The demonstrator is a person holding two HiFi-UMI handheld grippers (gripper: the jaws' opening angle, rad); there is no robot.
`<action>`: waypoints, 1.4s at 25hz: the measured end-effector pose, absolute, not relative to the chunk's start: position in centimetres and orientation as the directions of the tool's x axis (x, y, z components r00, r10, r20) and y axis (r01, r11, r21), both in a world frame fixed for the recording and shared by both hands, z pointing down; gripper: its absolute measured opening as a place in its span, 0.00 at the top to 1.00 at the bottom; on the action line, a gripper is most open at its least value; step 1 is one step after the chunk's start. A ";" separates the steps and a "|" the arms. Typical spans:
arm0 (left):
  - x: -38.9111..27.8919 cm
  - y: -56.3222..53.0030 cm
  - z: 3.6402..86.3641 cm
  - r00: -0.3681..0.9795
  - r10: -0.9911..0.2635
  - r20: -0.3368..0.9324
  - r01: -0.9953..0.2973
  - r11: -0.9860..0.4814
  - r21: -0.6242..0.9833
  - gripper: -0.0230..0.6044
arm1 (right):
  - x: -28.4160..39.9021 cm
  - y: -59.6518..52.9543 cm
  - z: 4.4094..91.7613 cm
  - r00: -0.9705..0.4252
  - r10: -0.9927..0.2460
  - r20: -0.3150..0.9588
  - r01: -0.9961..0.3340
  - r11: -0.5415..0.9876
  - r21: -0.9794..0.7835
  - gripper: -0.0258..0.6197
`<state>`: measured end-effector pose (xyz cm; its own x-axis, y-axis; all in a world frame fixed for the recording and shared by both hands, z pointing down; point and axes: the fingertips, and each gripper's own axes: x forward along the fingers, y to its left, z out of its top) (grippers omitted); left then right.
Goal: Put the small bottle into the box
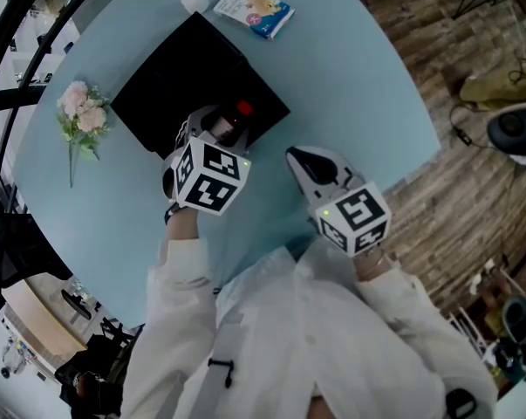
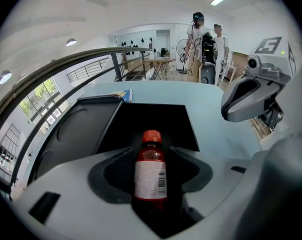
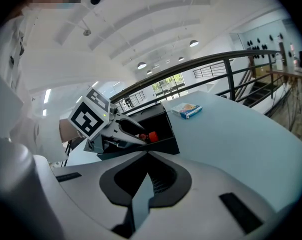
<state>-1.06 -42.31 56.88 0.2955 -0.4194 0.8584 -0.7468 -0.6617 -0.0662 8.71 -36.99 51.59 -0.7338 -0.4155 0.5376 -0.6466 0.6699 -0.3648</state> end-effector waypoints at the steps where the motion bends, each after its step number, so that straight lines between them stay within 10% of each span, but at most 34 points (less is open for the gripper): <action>1: -1.1 -42.2 56.8 0.298 -0.420 0.857 -0.746 -0.663 -0.065 0.64 | 8.6 -36.9 51.5 -0.738 -0.414 0.534 -0.641 0.677 -0.361 0.96; 35: -5.6 -34.7 42.0 0.426 -0.699 0.574 -0.877 -0.475 0.072 0.74 | 4.2 -35.1 44.9 -0.757 -0.436 0.486 -0.584 0.786 -0.204 0.96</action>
